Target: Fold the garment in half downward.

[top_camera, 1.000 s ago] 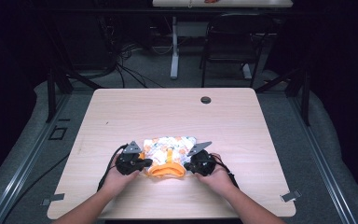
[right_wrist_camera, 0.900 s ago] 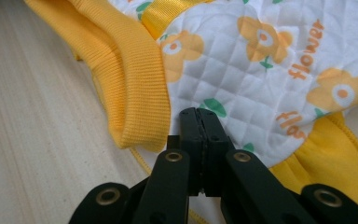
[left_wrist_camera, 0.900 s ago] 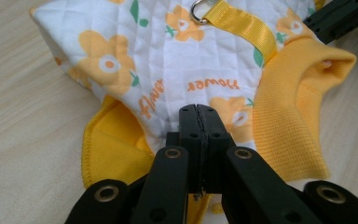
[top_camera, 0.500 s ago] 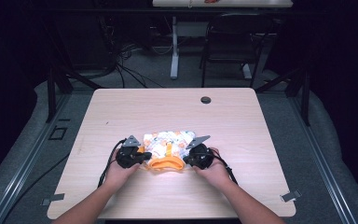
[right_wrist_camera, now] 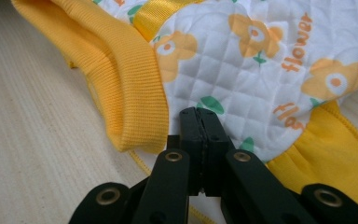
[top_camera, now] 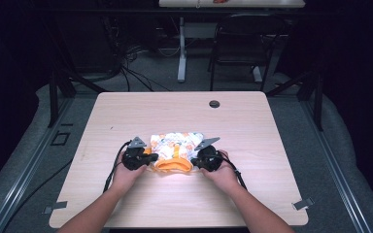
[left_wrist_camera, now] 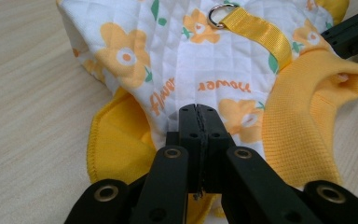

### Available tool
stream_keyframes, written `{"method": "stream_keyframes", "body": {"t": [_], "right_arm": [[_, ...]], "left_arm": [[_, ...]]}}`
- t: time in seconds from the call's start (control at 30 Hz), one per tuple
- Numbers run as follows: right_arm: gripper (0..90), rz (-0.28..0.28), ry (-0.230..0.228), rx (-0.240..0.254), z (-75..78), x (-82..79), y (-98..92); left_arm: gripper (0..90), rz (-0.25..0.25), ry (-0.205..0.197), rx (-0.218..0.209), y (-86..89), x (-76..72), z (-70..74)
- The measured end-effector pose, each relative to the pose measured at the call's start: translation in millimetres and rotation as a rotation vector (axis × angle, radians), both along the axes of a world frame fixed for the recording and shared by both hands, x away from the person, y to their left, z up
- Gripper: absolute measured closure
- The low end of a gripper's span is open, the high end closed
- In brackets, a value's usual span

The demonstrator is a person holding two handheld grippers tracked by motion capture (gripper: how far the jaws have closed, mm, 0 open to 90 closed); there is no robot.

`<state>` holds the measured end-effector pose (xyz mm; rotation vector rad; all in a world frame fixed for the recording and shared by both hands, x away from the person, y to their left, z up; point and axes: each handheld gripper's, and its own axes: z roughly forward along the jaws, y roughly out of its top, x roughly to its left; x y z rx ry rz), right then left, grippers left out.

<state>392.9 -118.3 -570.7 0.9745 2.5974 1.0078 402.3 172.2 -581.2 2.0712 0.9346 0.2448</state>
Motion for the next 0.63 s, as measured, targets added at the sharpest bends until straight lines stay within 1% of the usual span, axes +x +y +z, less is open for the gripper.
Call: {"method": "stream_keyframes", "body": {"t": [0.2, 0.23, 0.27, 0.3, 0.37, 0.5, 0.53, 0.57, 0.63], "right_arm": [[89.8, -0.003, -0.002, -0.001, 0.0, 2.4, -0.1], [89.8, -0.003, -0.003, -0.004, 0.4, 2.1, 0.0], [89.8, -0.009, -0.007, 0.006, 0.0, 1.2, 0.7], [89.7, -0.004, -0.007, -0.009, 1.1, 1.1, 0.5], [89.7, -0.003, -0.015, -0.003, 2.3, 0.3, 0.4], [89.7, -0.003, -0.024, 0.013, 8.7, -1.8, -0.3], [89.7, -0.001, -0.026, 0.016, 10.9, -2.9, -0.4], [89.7, 0.006, -0.030, 0.017, 13.3, -4.0, -0.6], [89.7, 0.013, -0.038, 0.027, 17.9, -6.5, -0.8]], "left_arm": [[89.5, 0.006, -0.002, -0.001, -0.8, -0.4, 0.1], [89.5, 0.004, -0.005, 0.004, -0.9, -0.7, 0.4], [89.4, 0.007, -0.008, 0.005, -1.1, -1.0, 0.7], [89.4, 0.008, -0.007, 0.001, -0.9, -1.2, 1.3], [89.1, 0.009, -0.005, -0.010, 0.2, -1.2, 2.8], [88.3, 0.009, -0.007, -0.031, 2.6, -3.1, 9.0], [88.2, 0.004, -0.015, -0.023, 3.2, -3.8, 11.1], [88.2, 0.007, -0.012, -0.033, 2.9, -5.4, 12.7], [88.3, -0.006, -0.017, -0.025, 3.1, -8.1, 16.4]]}}
